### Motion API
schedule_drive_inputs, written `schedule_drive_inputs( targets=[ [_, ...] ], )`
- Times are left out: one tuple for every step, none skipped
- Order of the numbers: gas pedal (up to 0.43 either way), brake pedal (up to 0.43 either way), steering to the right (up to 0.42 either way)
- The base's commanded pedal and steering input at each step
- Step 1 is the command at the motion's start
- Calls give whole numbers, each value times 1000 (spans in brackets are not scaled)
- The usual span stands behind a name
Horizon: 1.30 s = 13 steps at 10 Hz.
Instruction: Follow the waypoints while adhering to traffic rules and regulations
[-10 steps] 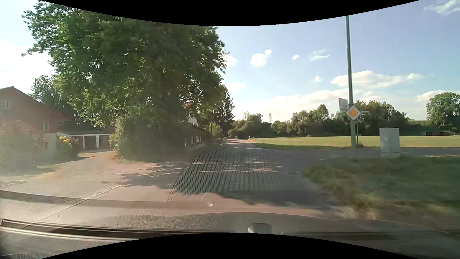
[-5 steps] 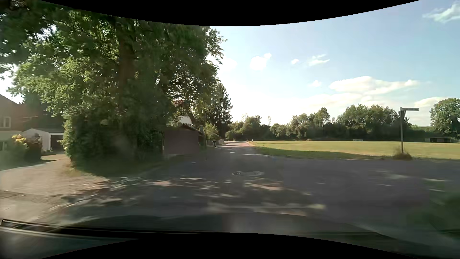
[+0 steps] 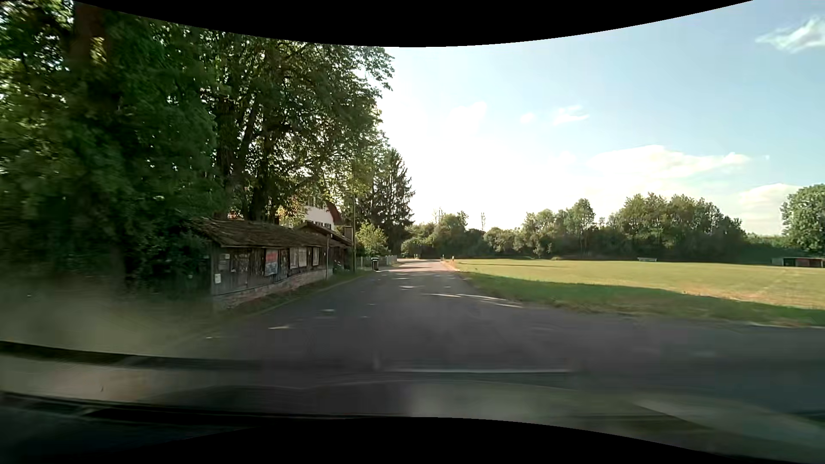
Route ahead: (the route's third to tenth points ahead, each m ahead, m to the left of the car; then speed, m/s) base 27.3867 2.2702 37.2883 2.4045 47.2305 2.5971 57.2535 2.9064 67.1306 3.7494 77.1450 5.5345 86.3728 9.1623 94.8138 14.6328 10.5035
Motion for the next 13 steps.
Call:
schedule_drive_inputs(
  targets=[
    [138,6,3],
    [138,6,3],
    [138,6,3],
    [138,6,3],
    [138,6,3],
    [138,6,2],
    [138,6,1],
    [150,6,0],
    [150,6,0],
    [150,6,1],
    [150,6,2],
    [150,6,2],
    [150,6,-1]
  ],
)
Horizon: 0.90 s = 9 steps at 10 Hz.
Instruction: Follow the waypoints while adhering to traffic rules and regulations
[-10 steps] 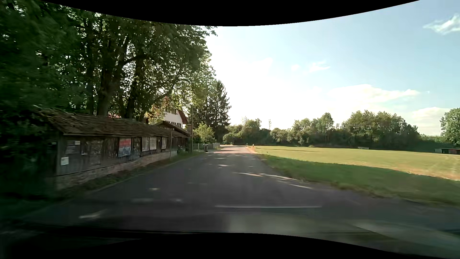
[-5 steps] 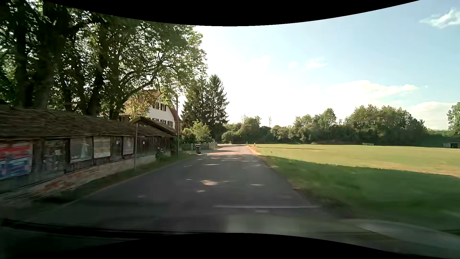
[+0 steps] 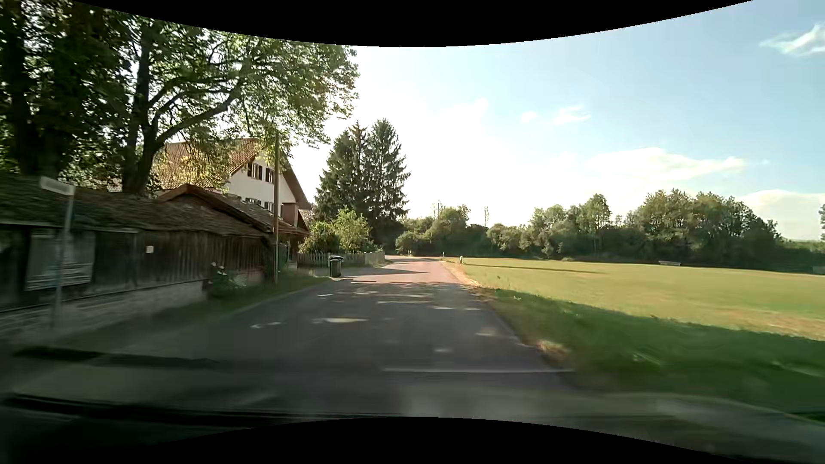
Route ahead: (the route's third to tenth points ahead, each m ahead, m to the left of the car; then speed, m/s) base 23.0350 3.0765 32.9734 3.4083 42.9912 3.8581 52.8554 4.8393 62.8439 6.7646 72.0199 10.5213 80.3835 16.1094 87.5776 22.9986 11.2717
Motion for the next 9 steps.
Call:
schedule_drive_inputs(
  targets=[
    [150,6,-4],
    [150,6,-3],
    [150,6,-1],
    [150,6,-3],
    [150,6,-2],
    [150,6,-4],
    [150,6,-7],
    [150,6,-5],
    [150,6,-5]
  ],
)
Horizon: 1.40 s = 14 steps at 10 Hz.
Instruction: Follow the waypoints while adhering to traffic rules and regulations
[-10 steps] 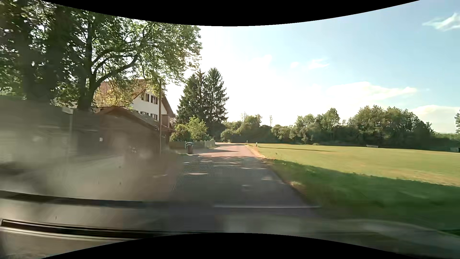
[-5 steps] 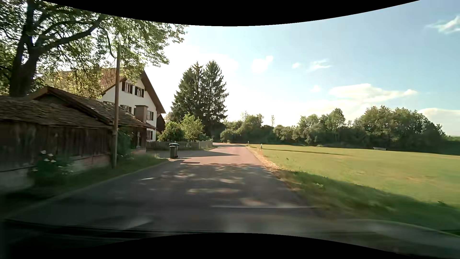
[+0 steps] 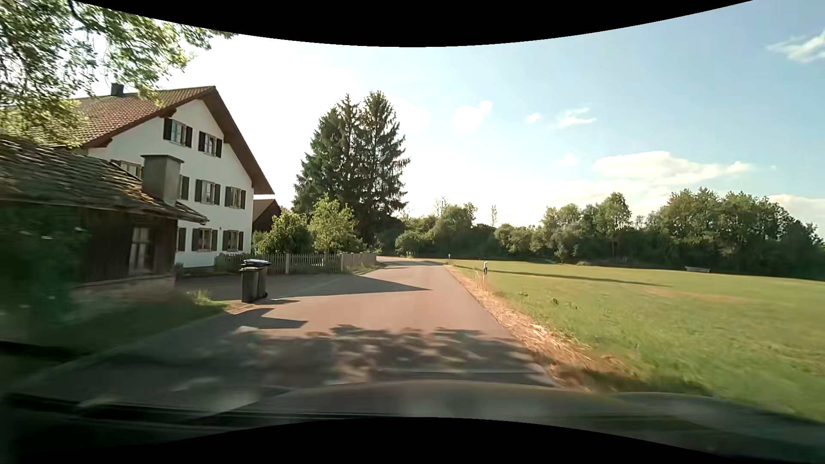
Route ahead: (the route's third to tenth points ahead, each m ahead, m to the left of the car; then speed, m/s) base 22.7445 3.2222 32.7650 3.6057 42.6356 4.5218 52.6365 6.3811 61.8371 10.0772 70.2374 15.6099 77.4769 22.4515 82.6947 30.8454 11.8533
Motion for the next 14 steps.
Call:
schedule_drive_inputs(
  targets=[
    [150,6,-4],
    [138,6,-1],
    [110,6,-1],
    [110,6,0],
    [110,6,0],
    [98,6,1],
    [98,6,1],
    [98,6,2],
    [87,6,2],
    [87,6,1],
    [79,6,1],
    [67,6,1],
    [59,6,1],
    [59,6,1]
  ],
)
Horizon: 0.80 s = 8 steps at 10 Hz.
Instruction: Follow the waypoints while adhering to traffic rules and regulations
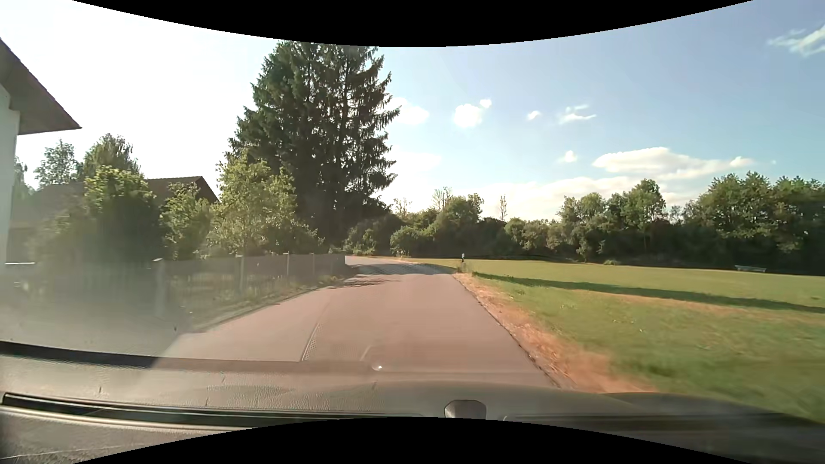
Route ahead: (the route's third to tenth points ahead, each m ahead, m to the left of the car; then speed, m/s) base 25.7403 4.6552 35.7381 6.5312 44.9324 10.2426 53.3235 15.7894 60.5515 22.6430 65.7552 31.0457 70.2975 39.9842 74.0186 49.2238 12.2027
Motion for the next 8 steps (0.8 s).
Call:
schedule_drive_inputs(
  targets=[
    [59,6,-2],
    [59,6,-3],
    [59,6,-4],
    [59,6,-9],
    [59,6,-12],
    [47,6,-9],
    [0,6,-7],
    [0,6,-13]
  ],
)
